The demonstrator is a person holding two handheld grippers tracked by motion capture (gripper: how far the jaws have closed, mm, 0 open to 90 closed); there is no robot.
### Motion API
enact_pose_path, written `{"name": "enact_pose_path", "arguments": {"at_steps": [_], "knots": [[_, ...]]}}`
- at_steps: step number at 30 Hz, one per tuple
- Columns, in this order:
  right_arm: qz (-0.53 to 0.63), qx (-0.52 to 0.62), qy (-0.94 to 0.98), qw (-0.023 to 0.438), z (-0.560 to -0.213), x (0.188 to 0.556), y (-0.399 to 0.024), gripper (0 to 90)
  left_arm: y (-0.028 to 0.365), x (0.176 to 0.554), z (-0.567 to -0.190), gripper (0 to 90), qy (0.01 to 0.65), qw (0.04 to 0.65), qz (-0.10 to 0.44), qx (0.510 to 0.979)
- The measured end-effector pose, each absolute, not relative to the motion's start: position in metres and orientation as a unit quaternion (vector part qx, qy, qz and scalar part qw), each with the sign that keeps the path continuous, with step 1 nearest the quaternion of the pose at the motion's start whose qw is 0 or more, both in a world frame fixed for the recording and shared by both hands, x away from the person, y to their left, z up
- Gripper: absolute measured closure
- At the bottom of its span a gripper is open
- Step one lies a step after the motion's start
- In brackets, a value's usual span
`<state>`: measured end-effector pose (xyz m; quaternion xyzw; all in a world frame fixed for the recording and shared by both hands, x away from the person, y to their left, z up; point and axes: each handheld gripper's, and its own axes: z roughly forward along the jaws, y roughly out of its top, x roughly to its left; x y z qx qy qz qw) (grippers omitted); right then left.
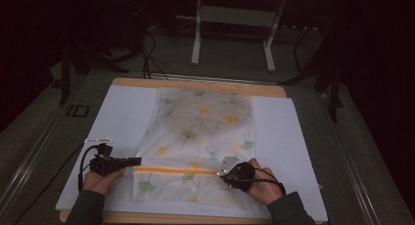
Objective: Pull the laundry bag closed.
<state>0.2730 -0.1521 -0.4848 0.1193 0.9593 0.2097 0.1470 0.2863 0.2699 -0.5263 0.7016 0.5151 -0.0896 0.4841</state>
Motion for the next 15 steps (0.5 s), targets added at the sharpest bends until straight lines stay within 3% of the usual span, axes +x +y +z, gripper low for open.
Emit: {"name": "enact_pose_path", "arguments": {"at_steps": [15], "knots": [[0.207, 0.135, 0.958, 0.149, -0.485, 0.273, -0.169, 84.8, 0.27, 0.286, -0.526, 88.9, 0.515, 0.483, -0.088, 0.703]]}}
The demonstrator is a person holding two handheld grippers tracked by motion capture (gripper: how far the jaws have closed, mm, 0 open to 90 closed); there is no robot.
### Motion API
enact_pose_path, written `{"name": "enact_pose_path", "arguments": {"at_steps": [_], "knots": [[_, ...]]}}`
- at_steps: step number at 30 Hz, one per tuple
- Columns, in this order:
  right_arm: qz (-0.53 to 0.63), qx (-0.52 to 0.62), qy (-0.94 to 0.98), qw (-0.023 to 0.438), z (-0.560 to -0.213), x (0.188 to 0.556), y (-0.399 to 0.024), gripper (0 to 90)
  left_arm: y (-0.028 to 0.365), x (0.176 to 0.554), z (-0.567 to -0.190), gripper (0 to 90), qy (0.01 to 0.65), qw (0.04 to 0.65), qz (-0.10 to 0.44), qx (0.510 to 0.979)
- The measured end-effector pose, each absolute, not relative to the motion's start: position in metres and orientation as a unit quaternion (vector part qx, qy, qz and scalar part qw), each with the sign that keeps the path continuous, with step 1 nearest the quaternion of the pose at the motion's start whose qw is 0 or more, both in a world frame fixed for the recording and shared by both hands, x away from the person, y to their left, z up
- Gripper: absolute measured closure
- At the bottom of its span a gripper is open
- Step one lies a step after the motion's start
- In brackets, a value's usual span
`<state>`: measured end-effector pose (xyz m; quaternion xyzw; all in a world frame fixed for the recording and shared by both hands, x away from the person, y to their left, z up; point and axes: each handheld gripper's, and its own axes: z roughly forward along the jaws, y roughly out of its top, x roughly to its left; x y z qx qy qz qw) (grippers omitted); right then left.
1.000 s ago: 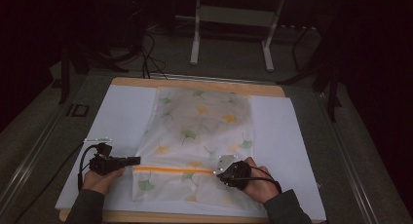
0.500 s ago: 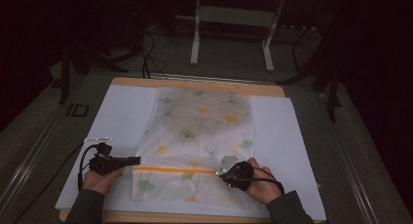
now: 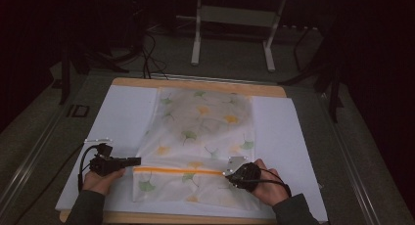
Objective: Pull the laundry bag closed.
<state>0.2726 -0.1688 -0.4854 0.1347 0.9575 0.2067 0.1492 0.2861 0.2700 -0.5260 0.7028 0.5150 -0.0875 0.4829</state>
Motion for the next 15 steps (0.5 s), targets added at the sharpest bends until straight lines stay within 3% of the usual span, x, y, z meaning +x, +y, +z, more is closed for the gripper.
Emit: {"name": "enact_pose_path", "arguments": {"at_steps": [15], "knots": [[0.205, 0.146, 0.956, 0.148, -0.487, 0.272, -0.18, 84.8, 0.27, 0.286, -0.526, 88.9, 0.515, 0.483, -0.087, 0.703]]}}
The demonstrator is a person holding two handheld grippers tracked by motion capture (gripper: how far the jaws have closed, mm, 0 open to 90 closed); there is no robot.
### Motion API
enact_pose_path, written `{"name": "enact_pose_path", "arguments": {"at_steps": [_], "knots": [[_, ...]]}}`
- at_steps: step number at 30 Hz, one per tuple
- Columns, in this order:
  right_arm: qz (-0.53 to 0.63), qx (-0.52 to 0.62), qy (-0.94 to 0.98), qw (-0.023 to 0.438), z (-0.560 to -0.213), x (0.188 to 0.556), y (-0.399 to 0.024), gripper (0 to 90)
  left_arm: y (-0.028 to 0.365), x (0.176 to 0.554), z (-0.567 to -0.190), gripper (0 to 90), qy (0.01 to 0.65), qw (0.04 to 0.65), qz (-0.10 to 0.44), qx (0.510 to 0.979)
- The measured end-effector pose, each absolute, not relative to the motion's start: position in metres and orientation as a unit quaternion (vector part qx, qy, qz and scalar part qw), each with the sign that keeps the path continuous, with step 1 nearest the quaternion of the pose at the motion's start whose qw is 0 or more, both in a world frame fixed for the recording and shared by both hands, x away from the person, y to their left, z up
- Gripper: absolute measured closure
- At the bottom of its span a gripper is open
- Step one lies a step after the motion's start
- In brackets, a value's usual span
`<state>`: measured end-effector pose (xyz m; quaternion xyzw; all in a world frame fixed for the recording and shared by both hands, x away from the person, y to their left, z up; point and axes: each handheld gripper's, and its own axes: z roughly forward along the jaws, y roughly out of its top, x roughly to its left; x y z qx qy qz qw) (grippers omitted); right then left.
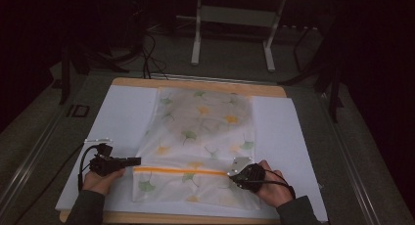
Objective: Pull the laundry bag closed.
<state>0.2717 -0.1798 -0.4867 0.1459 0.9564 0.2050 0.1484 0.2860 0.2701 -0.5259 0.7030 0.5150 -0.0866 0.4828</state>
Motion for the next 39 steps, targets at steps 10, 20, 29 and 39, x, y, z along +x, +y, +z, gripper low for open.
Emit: {"name": "enact_pose_path", "arguments": {"at_steps": [10, 20, 29, 39], "knots": [[0.206, 0.154, 0.955, 0.15, -0.488, 0.271, -0.187, 84.7, 0.27, 0.286, -0.526, 88.9, 0.514, 0.482, -0.085, 0.704], [0.204, 0.166, 0.953, 0.151, -0.488, 0.271, -0.197, 84.7, 0.271, 0.286, -0.526, 88.9, 0.515, 0.484, -0.086, 0.703], [0.204, 0.176, 0.951, 0.155, -0.486, 0.271, -0.207, 84.7, 0.271, 0.287, -0.526, 88.9, 0.515, 0.484, -0.087, 0.703], [0.204, 0.188, 0.947, 0.16, -0.484, 0.272, -0.219, 84.8, 0.271, 0.287, -0.526, 88.9, 0.515, 0.483, -0.086, 0.703]]}}
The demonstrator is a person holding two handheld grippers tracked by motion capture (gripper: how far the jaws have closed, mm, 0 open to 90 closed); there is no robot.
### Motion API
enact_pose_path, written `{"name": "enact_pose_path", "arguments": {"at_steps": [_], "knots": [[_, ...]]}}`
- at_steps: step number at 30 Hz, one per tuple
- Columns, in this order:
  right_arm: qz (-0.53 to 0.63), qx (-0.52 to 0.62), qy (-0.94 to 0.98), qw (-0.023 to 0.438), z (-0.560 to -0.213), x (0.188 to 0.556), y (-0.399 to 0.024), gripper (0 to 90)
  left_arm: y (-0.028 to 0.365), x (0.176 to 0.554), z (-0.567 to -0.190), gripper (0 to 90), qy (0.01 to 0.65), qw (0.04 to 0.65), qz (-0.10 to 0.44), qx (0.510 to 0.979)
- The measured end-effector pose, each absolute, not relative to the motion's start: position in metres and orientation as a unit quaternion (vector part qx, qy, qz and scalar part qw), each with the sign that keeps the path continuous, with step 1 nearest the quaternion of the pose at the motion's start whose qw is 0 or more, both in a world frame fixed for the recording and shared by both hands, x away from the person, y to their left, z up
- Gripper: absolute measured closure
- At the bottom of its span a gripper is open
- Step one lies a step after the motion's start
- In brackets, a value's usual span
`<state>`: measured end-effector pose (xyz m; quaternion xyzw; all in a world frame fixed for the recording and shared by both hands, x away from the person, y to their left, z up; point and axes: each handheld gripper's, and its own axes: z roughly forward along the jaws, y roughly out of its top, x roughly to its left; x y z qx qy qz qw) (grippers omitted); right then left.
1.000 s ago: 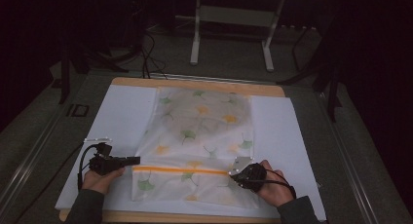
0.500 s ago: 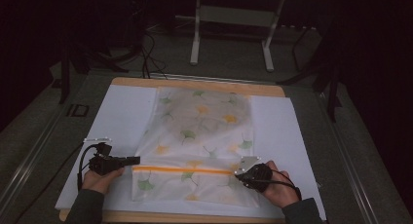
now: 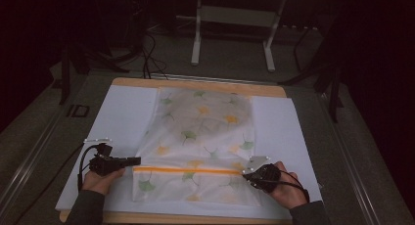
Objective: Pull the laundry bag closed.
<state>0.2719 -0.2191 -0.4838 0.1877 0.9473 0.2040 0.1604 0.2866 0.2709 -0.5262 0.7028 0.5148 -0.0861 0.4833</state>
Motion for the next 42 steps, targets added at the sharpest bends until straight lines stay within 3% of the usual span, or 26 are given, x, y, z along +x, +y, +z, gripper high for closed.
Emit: {"name": "enact_pose_path", "arguments": {"at_steps": [42], "knots": [[0.244, 0.255, 0.926, 0.134, -0.502, 0.266, -0.259, 83.1, 0.27, 0.286, -0.526, 87.4, 0.513, 0.482, -0.081, 0.706]]}}
